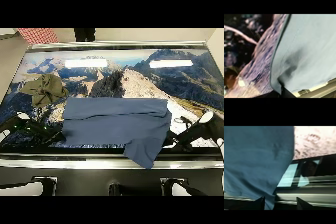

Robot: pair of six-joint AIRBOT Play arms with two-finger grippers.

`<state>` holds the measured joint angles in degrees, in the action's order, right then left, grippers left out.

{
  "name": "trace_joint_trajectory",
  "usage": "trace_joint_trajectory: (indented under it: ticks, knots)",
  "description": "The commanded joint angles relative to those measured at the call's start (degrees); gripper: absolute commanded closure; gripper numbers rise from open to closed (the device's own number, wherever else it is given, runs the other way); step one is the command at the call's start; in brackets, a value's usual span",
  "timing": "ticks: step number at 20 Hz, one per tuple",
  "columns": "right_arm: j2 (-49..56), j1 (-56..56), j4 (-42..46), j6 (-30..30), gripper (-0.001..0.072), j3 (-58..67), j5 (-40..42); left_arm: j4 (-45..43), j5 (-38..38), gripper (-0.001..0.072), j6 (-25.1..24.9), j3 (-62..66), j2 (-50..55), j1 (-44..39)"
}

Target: Fold the shirts.

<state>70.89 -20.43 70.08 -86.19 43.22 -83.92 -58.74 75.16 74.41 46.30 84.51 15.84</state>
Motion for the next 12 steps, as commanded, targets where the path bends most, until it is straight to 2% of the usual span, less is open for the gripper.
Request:
trace_joint_trajectory:
  ticks: [1, 4, 5, 6, 7, 9, 12]
  knots:
    - [-1.62, -0.02, -6.03, 2.54, 0.0215, -8.59, 7.23, 0.74, -0.61, 0.0670, 0.11, -0.13, -0.17, 0.04]
    - [-1.62, -0.02, -9.11, 2.75, 0.0220, -10.80, 11.06, 0.74, -0.13, 0.0671, 0.11, -0.15, -0.42, 0.04]
    - [-1.62, -0.02, -10.12, 2.36, 0.0245, -11.54, 12.22, 0.76, -0.15, 0.0670, 0.11, -0.15, -0.42, 0.04]
    - [-1.62, -0.02, -11.23, 2.12, 0.0288, -12.48, 13.57, 0.76, -0.15, 0.0670, 0.11, -0.15, -0.42, 0.04]
    - [-1.62, -0.02, -11.39, 1.03, 0.0379, -13.09, 14.95, 0.76, -0.13, 0.0670, 0.09, -0.15, -0.42, 0.04]
    - [-1.62, -0.02, -11.52, -0.33, 0.0672, -12.72, 17.11, 0.76, 0.52, 0.0670, -0.59, -0.13, -0.42, 0.04]
    - [-1.97, -0.02, -11.37, 2.80, 0.0679, -6.93, 12.35, 0.76, 2.40, 0.0672, -3.82, 0.83, -2.12, 0.07]
